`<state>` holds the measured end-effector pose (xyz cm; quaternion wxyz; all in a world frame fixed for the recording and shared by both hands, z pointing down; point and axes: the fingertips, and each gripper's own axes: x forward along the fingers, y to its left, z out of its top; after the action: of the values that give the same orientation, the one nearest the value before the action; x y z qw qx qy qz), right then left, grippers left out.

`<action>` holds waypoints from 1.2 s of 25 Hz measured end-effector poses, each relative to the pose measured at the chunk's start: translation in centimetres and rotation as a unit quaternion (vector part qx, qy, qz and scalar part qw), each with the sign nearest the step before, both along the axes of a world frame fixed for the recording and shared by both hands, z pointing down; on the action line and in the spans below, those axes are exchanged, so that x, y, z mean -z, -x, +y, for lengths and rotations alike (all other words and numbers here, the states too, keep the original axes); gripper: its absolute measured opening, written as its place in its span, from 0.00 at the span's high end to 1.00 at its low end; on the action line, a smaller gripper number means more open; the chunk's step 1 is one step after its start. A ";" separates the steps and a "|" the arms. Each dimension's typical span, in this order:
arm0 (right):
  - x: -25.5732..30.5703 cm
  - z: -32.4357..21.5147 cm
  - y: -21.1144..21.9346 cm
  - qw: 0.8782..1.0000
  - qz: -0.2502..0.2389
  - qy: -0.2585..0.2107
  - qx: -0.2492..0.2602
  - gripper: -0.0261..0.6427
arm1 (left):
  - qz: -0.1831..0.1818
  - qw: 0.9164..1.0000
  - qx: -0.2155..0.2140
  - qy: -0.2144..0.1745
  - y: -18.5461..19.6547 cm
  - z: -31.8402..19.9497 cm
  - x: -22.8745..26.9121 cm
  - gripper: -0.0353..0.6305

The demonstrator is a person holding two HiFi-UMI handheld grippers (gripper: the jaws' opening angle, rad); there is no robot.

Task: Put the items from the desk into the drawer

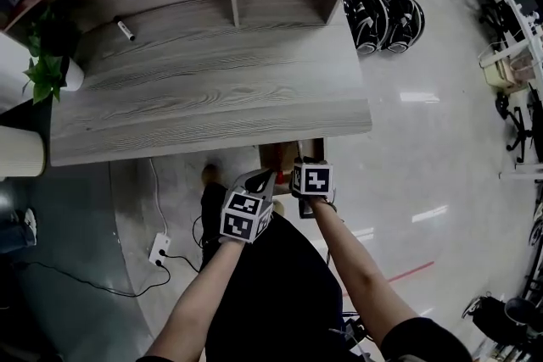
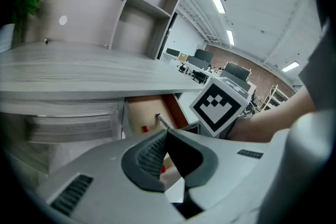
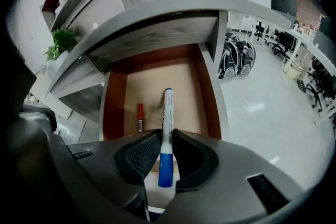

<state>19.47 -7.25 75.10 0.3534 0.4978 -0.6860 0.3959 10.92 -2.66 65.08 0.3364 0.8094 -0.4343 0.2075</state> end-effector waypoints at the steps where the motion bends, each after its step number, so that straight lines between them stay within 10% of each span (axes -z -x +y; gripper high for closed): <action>1: -0.4 0.0 0.0 1.000 0.001 0.005 -0.003 0.87 | 0.000 1.000 0.002 0.002 0.2 0.0 -0.1 0.95; 9: -2.2 1.9 -0.3 0.997 0.041 0.068 0.007 0.87 | 0.001 1.000 0.009 0.013 1.4 0.3 -0.9 0.95; 30: 0.9 1.1 1.0 0.999 -0.023 0.029 0.007 0.76 | 0.009 1.000 0.004 0.001 0.6 -0.3 0.6 0.95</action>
<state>18.52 -6.20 74.25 0.3545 0.4732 -0.6857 0.4246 10.35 -2.98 64.43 0.3421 0.8090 -0.4343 0.1997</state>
